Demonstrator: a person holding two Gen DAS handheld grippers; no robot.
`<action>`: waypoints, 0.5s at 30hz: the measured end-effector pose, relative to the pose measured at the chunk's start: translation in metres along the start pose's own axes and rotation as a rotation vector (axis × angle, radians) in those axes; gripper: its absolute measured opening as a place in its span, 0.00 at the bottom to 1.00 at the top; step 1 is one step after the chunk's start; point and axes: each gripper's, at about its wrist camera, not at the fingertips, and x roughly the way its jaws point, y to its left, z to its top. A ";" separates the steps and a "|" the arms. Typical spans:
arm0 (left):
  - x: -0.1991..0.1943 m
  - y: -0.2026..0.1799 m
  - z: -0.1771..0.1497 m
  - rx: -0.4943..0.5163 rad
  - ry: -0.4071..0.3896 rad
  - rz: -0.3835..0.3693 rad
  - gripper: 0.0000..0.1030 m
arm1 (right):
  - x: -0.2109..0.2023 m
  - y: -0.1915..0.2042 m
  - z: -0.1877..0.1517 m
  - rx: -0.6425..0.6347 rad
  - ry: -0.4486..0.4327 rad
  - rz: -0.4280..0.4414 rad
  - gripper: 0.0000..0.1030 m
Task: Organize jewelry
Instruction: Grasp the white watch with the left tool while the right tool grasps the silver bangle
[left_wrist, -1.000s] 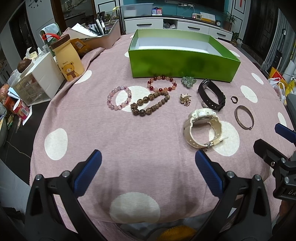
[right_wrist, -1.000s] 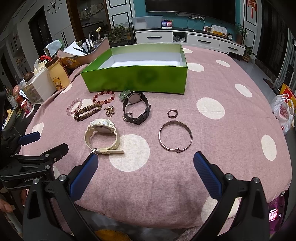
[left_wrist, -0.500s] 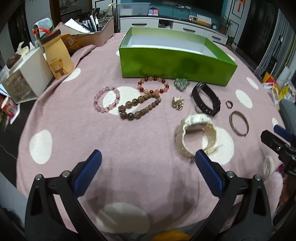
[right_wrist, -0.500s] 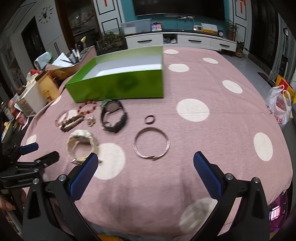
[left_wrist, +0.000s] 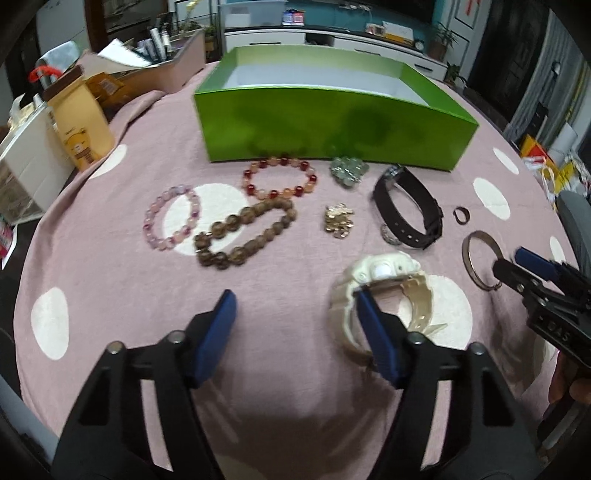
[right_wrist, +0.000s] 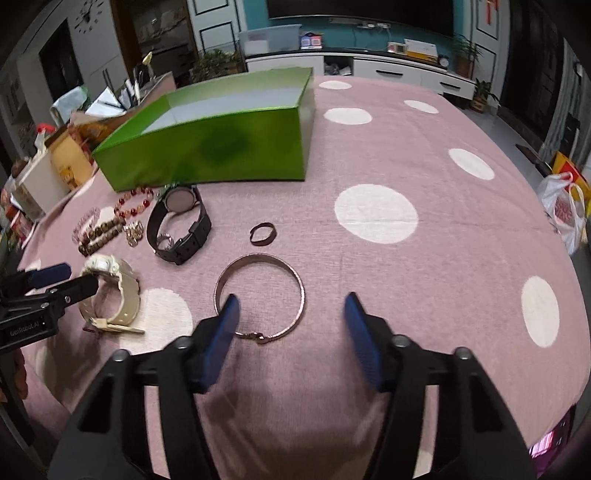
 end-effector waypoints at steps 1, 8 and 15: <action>0.001 -0.002 0.000 0.008 0.005 -0.002 0.56 | 0.003 0.000 0.000 -0.006 0.005 -0.003 0.43; 0.010 -0.011 0.002 0.056 0.014 -0.003 0.26 | 0.010 0.000 0.005 -0.050 -0.015 -0.038 0.09; 0.011 -0.009 0.003 0.062 -0.002 -0.019 0.08 | 0.009 -0.002 0.006 -0.049 -0.043 -0.040 0.02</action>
